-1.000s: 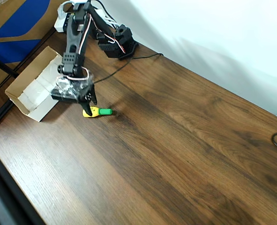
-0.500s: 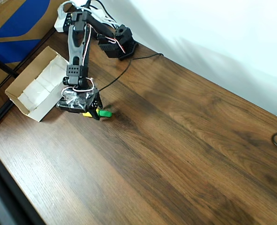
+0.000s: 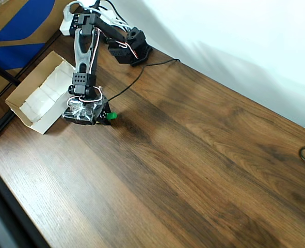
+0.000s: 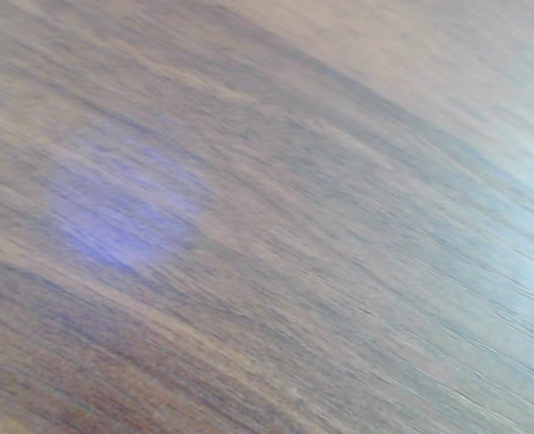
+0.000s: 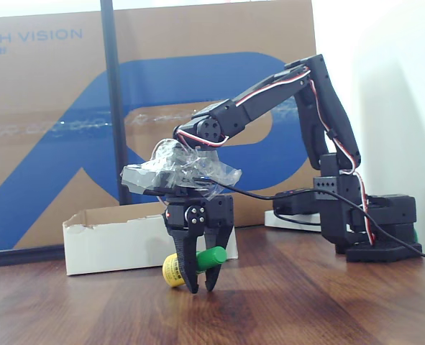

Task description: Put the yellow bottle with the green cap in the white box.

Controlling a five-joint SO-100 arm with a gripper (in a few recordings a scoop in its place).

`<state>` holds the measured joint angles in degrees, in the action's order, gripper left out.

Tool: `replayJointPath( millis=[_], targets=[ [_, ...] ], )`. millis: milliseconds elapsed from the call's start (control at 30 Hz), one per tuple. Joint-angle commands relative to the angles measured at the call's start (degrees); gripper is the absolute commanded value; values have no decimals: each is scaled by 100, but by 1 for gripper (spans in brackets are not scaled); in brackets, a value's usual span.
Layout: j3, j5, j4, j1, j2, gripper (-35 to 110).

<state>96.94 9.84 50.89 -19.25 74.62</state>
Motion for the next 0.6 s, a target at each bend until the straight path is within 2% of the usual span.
replayJointPath(
  millis=[0, 167, 567],
  targets=[
    [26, 62, 62, -9, 571, 0],
    [202, 9, 70, 123, 1134, 0],
    [765, -193, 439, 861, 3841, 0]
  ],
)
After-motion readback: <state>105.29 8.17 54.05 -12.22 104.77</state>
